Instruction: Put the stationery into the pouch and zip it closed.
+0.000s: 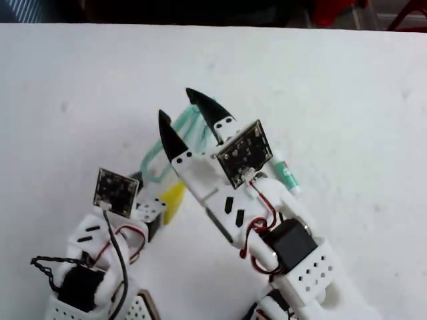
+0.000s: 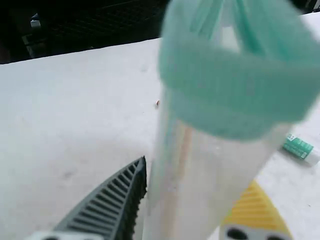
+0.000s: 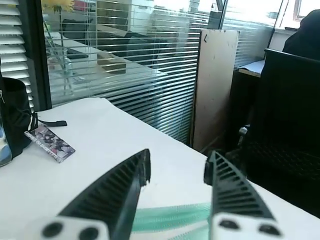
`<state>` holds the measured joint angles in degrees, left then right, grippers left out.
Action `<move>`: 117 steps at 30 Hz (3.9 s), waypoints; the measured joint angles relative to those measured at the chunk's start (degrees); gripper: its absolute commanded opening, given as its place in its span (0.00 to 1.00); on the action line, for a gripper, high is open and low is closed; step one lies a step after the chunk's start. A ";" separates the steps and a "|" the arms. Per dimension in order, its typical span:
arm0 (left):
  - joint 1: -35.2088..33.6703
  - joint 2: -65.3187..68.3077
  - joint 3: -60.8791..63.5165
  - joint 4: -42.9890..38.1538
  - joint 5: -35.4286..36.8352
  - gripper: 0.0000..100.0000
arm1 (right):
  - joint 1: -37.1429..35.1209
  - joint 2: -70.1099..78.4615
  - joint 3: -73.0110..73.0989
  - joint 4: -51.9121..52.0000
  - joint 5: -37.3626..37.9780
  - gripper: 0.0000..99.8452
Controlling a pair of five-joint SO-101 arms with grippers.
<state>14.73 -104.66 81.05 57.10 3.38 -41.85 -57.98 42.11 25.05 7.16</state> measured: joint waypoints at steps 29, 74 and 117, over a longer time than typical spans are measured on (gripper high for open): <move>-5.54 0.00 0.53 -0.79 5.27 0.23 | 9.14 0.26 -10.46 12.13 6.33 0.16; -8.97 0.79 2.11 -5.80 0.79 0.08 | 24.62 103.21 -75.60 45.10 11.78 0.16; -8.97 0.79 2.20 -5.89 0.79 0.08 | 25.41 108.48 -79.21 44.84 11.78 0.02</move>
<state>5.76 -103.87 83.25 51.21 4.18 -16.44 50.51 -37.10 69.89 18.95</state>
